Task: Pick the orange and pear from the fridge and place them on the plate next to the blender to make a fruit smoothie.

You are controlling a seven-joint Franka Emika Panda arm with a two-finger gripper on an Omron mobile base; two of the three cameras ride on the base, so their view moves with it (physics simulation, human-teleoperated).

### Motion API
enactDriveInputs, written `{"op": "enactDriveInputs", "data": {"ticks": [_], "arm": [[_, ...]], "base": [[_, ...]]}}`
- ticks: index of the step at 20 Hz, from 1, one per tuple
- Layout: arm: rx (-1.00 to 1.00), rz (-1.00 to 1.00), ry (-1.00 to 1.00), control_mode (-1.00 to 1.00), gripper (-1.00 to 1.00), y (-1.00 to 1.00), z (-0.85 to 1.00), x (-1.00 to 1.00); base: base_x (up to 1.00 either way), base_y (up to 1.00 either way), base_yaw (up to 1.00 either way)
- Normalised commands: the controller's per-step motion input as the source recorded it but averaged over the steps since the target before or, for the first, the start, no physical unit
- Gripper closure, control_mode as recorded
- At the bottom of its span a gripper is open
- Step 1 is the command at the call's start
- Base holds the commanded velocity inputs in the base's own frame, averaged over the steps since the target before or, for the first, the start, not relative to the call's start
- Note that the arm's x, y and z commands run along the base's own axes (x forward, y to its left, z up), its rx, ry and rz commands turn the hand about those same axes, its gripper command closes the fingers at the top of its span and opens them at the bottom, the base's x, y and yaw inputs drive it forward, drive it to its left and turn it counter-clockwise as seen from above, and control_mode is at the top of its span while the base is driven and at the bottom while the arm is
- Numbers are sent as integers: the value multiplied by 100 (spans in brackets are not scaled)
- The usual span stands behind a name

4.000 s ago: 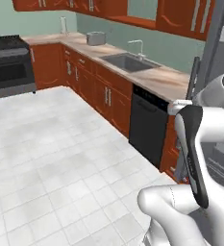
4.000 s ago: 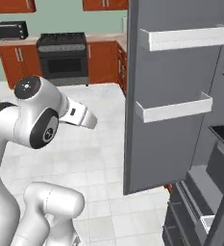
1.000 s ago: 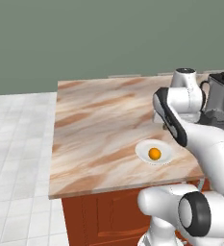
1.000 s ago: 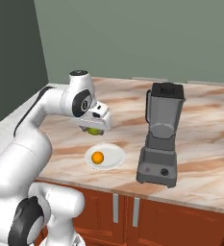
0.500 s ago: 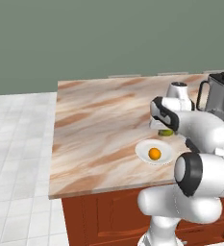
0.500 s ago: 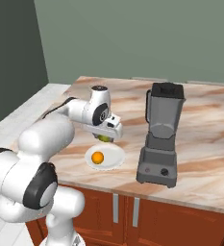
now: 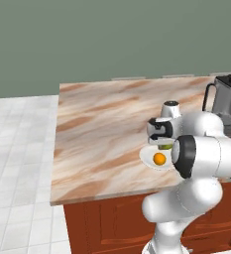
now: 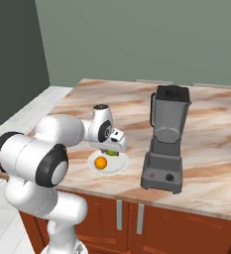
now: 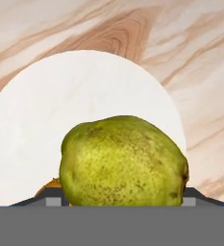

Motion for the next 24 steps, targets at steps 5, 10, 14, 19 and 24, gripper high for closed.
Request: {"op": "enactDriveInputs", "data": {"ticks": [5, 10, 14, 19, 24], "arm": [[-1, 0, 0, -100, -100, -12, -38, 26], [1, -3, 1, -100, -100, 0, 2, -1], [0, -2, 0, -100, -100, 0, 35, -14], [0, 0, -15, -100, -100, 0, 70, -52], [-3, 0, -37, -100, -100, 15, 99, -94]], "base": [[0, 0, 0], [0, 0, 0], [0, 0, 0], [0, 0, 0], [0, 0, 0]]}}
